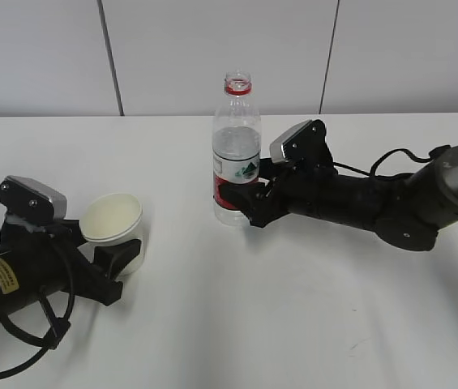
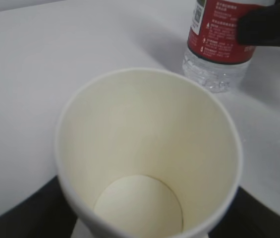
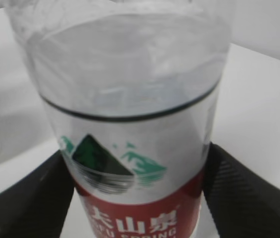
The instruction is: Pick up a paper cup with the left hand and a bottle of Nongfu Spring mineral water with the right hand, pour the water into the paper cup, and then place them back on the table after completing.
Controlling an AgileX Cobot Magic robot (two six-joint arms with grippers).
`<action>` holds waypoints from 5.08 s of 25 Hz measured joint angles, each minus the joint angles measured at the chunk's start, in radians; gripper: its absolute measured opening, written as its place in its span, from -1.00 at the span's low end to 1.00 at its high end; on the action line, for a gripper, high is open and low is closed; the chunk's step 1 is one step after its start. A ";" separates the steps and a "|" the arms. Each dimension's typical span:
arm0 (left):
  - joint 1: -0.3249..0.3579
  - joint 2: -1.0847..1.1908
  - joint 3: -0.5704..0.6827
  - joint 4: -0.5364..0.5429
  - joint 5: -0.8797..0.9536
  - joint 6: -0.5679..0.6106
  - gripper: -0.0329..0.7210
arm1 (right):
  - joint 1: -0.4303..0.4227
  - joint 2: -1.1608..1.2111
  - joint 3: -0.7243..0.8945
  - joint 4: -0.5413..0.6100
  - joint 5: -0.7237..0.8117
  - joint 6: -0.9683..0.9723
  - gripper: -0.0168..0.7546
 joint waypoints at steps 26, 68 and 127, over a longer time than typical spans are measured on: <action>0.000 -0.099 -0.045 0.120 0.193 -0.050 0.26 | 0.000 -0.064 -0.009 -0.088 0.128 -0.128 0.15; 0.000 -0.104 -0.156 0.442 0.219 -0.270 0.26 | 0.047 -0.091 -0.182 -0.099 0.307 -0.783 0.14; 0.000 -0.102 -0.157 0.536 0.220 -0.274 0.26 | 0.047 -0.107 -0.190 0.062 0.222 -1.452 0.12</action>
